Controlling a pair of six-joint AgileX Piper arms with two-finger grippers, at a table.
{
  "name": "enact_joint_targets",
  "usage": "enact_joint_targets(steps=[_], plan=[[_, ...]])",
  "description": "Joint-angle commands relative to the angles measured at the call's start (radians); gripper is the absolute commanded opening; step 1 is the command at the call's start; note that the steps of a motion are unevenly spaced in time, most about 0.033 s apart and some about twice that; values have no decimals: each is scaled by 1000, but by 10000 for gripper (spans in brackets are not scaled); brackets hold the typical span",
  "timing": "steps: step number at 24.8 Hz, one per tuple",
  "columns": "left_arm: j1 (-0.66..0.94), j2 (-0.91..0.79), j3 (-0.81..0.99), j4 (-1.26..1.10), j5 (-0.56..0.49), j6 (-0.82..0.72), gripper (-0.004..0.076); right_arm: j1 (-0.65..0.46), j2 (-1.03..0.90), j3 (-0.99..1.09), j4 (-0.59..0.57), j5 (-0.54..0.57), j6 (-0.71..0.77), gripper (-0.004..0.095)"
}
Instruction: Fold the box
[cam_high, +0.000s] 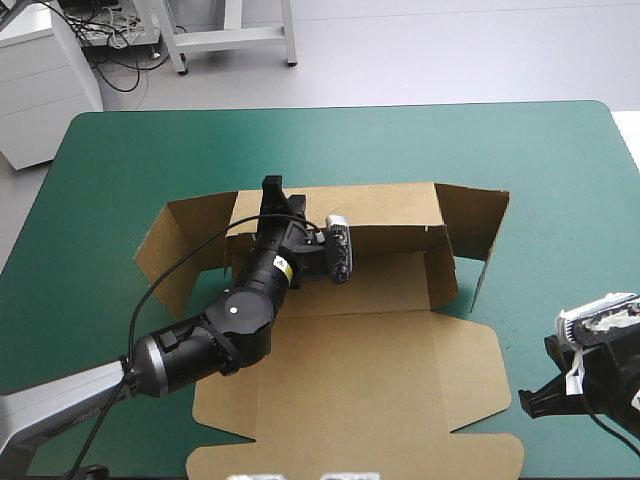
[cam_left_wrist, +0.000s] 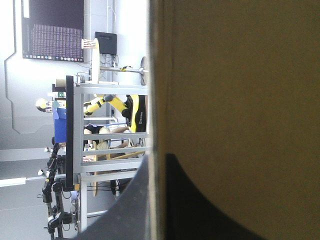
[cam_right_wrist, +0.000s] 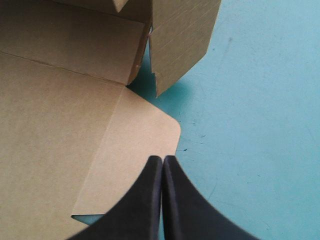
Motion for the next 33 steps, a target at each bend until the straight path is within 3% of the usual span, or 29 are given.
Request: enact_joint_targets(steps=[1,17,20,22,23,25,33], plan=[[-7,-51,26,112,-7,-72,-32,-6,8,-30,13,-64,-1,-18],[-5,-34,66,106,-25,-113,-32,-6,8,-30,15,-95,21,-4],[-5,-34,66,106,-18,-113,-32,-6,8,-47,15,-141,40,160],[-5,-34,66,99,-18,-120,-32,-6,13,-87,12,-172,49,369],[-5,-34,66,98,-18,-138,-32,-6,30,-129,5,-188,86,551],[-5,-34,66,96,-18,-139,-32,-6,77,-198,-39,-193,127,713],[-5,-34,66,96,-18,-140,-32,-6,324,-410,-74,-186,204,739]])
